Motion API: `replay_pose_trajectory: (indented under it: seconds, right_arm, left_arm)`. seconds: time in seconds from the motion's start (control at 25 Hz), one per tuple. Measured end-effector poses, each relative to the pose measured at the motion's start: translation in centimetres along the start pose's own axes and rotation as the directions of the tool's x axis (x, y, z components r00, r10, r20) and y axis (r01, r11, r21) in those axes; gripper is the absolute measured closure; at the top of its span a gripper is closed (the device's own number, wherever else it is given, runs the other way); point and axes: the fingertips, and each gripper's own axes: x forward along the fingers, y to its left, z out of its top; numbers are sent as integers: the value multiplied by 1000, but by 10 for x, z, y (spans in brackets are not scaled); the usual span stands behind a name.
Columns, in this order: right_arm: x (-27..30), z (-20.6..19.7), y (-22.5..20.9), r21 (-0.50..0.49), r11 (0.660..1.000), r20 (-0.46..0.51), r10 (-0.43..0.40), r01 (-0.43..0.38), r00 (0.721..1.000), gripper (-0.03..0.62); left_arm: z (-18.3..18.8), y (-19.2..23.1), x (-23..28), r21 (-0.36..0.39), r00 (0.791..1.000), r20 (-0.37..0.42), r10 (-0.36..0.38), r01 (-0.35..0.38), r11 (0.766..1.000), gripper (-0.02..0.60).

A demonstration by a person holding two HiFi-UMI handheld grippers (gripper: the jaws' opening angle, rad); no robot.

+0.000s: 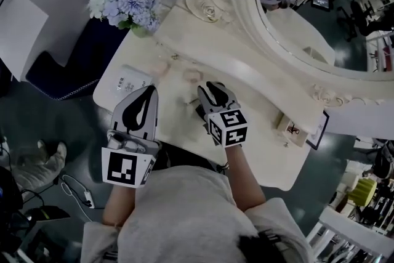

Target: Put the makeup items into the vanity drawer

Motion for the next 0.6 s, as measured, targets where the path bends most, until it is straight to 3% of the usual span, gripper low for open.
replay_pose_trajectory:
  seconds: [0.6]
  right_arm:
    - [49, -32, -11, 22, 1000, -150, -19, 23, 988, 462]
  left_arm:
    - [-12, 25, -16, 7, 994, -48, 96, -96, 995, 568]
